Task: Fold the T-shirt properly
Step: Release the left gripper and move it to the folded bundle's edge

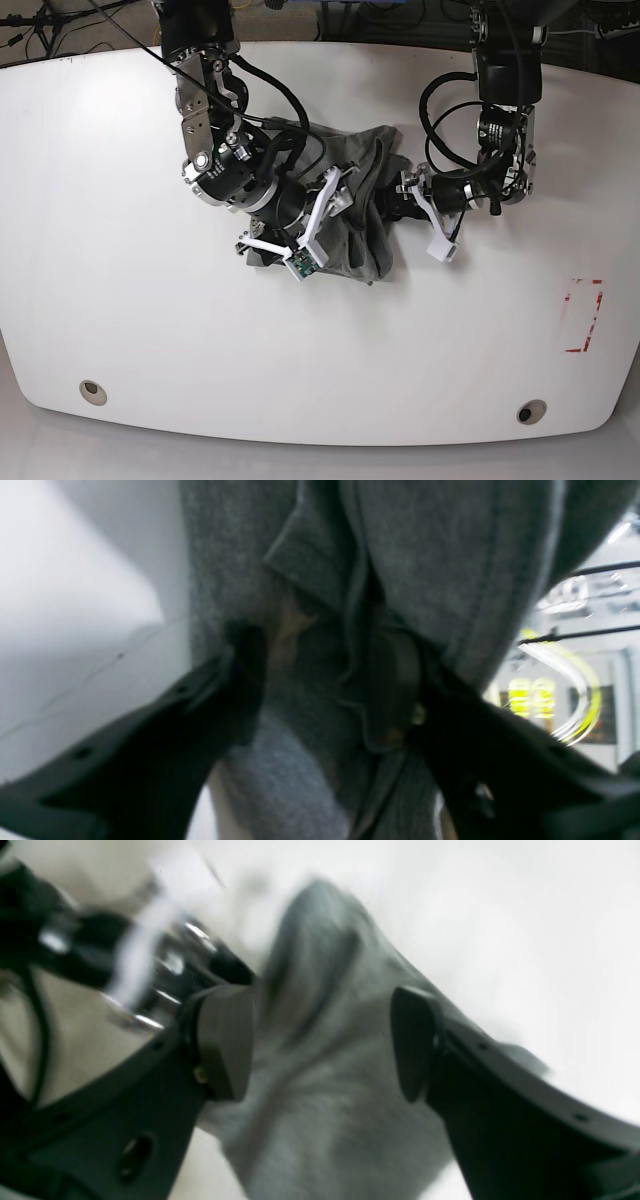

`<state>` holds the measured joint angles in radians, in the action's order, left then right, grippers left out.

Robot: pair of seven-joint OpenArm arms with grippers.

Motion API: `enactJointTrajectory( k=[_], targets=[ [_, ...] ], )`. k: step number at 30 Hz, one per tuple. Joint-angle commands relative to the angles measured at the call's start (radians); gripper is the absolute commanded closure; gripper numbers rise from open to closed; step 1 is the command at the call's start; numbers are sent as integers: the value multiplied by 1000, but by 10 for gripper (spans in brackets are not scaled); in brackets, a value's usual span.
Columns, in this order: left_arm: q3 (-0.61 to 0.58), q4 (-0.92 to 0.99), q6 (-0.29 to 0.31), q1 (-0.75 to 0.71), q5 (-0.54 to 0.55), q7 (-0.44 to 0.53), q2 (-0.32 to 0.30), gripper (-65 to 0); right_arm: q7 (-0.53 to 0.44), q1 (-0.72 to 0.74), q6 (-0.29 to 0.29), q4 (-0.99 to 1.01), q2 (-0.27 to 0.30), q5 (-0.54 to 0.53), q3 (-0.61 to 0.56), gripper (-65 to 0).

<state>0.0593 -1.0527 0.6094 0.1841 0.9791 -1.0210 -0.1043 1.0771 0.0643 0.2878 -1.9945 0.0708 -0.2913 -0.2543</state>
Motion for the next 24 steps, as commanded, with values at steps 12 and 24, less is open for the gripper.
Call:
enactJointTrajectory(
  k=[12,24],
  targets=[
    [124,-168,-19,41,108,-20,-42,-353,-79,-14,1,-19,68,-4,3,-409],
    [279,-277,-24,35,100,-19,-303,-351,-116,-40,1,-13,94,-4,25,-407]
  ],
)
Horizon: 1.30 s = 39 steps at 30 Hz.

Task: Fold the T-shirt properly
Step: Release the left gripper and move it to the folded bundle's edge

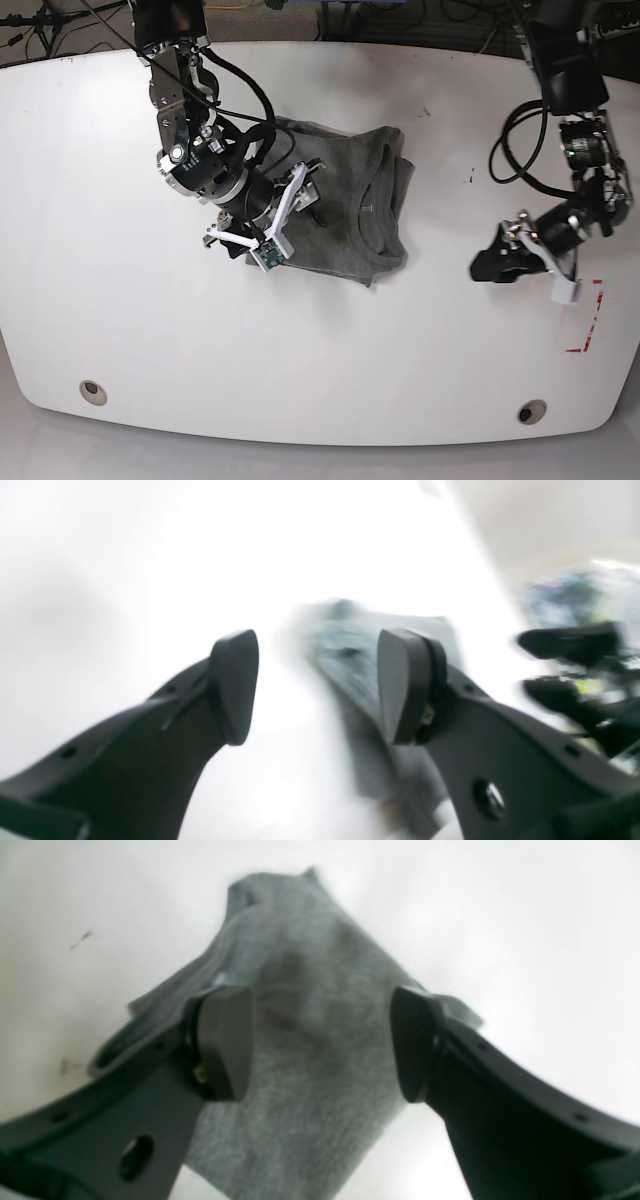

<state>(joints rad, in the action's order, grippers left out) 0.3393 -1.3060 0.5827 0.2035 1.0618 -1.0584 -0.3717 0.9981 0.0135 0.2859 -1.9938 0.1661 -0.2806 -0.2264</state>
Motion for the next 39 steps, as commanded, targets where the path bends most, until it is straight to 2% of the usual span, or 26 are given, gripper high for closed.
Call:
enactJointTrajectory(
  k=[1,5,8,11,14,17,20,24,27,30,33,39],
  targets=[
    [-10,-27,3,14,16,19,-66,-351,-55,10,3,-9,6,-13,-3,-407],
    [-45,-86,3,-11,13,19,-111,-328,-117,10,3,29,28,-13,-3,-384],
    [-90,-163,3,-42,11,22,-114,-265,-176,26,3,70,43,-13,9,-290],
    [-147,-215,1,-55,-9,22,-111,-204,-216,39,3,126,43,-15,32,-160],
    [-220,-255,1,-55,-82,23,-68,-140,-241,65,5,181,46,-21,61,-44],
    [-254,-292,3,-68,-177,23,-31,-104,-241,81,32,205,48,-22,66,-13],
    [-256,-315,4,-106,-236,23,3,-100,-241,81,86,204,45,-22,66,-27],
    [-254,-346,6,-143,-272,23,32,-100,-241,85,102,210,14,-21,61,-98],
    [-245,-361,6,-190,-274,23,29,-100,-241,92,100,216,-20,-18,61,-217],
    [-177,-361,6,-227,-274,22,29,-100,-241,135,100,267,-50,-21,61,-379],
    [-88,-361,6,-275,-274,22,29,-100,-241,167,105,321,-87,-19,60,-474],
    [71,-355,6,-329,-277,19,23,-101,-241,250,102,453,-139,-15,0,-488]
  ],
)
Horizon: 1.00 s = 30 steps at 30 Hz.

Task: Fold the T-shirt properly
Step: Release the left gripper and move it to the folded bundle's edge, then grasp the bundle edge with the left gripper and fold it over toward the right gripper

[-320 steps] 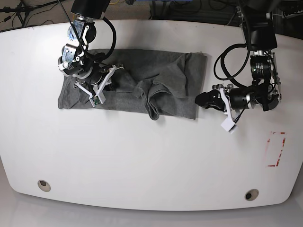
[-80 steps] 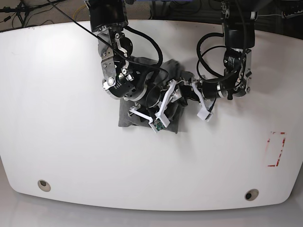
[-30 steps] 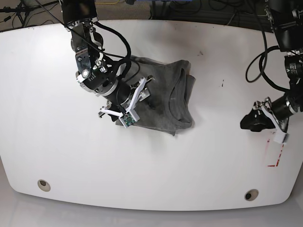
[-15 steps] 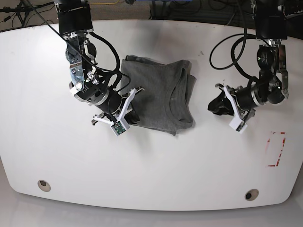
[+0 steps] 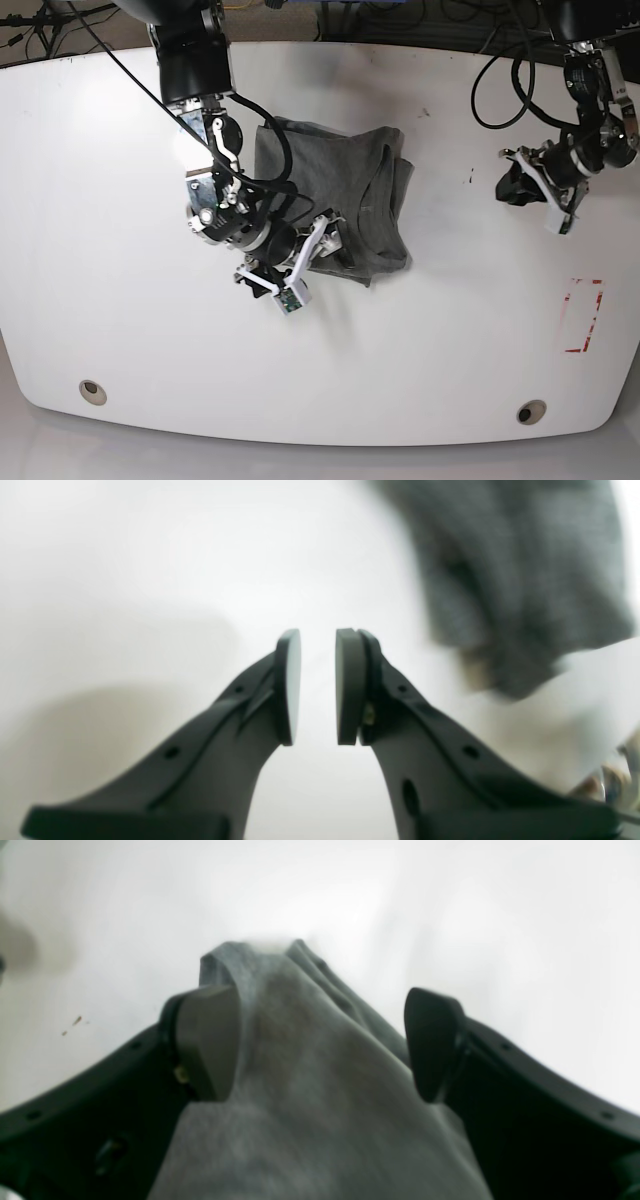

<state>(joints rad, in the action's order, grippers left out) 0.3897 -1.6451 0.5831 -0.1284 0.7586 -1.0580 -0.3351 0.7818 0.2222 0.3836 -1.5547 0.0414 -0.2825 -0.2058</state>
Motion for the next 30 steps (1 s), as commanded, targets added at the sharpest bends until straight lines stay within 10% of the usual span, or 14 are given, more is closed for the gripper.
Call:
enactJointTrajectory(
  k=[1,10,16,30],
  targets=[
    [47,-16,5,-12,26,18,-25,-101,-26,61,2,38,-16,-13,-47,-488],
    [68,-39,7,-81,32,17,-66,-101,-29,108,1,106,-11,-11,-82,-488],
    [-8,-119,24,-95,60,17,-9,-101,-9,61,1,-46,107,-21,-79,-468],
    [-344,-186,34,-46,-70,78,136,-100,-9,-116,12,-201,199,-19,52,-84]
  ],
)
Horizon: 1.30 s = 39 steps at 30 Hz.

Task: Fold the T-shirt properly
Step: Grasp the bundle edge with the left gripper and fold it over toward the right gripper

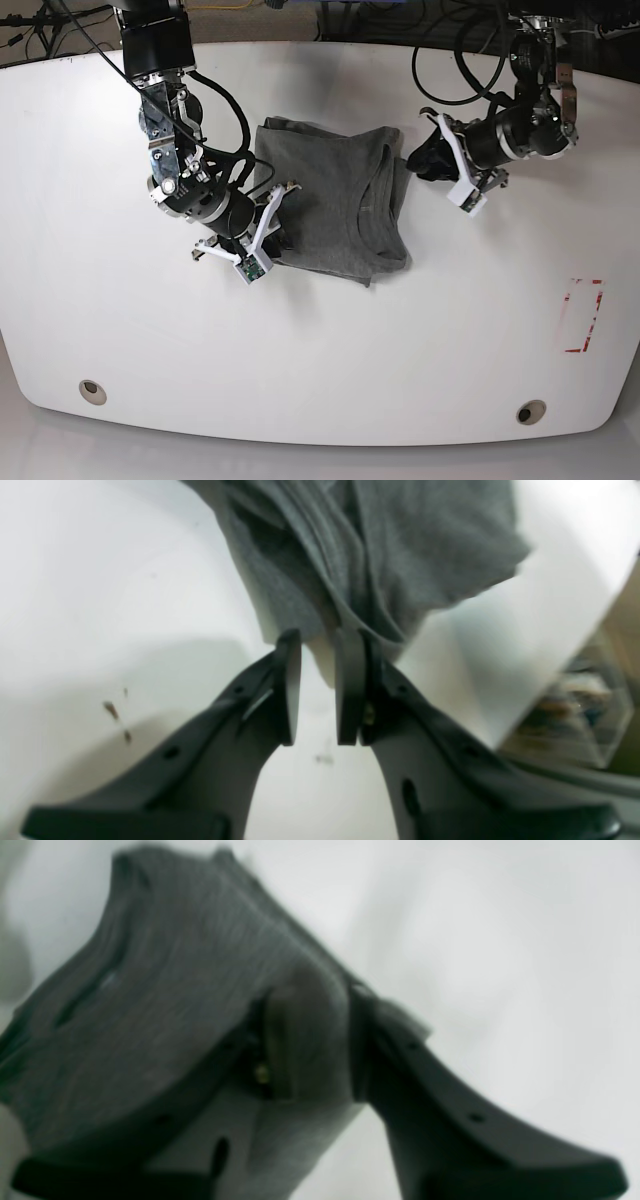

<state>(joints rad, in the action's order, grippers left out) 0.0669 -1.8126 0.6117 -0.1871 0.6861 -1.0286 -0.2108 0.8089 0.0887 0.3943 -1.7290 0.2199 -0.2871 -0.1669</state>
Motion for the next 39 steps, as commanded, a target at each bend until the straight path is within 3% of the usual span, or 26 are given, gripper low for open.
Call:
enactJointTrajectory(
  k=[1,7,14,20,23,29,39],
  targets=[
    [-48,-19,4,13,-30,69,21,-100,-36,15,1,-24,25,-14,13,-75],
    [-140,-19,4,25,-177,123,83,-100,-53,18,1,4,23,-8,13,-71],
    [-169,-17,4,39,-246,123,166,-100,-178,49,4,120,48,-8,13,-71],
    [-172,-11,4,41,-319,123,213,-100,-224,92,79,263,49,-7,13,-68],
    [-172,-3,4,42,-362,123,233,-100,-291,96,102,341,51,-7,13,-67],
    [-166,96,9,93,-431,123,222,-100,-349,61,107,396,63,-7,14,-67],
    [-172,288,12,260,-435,123,124,-100,-349,-116,88,255,79,-7,14,-67]
  ],
)
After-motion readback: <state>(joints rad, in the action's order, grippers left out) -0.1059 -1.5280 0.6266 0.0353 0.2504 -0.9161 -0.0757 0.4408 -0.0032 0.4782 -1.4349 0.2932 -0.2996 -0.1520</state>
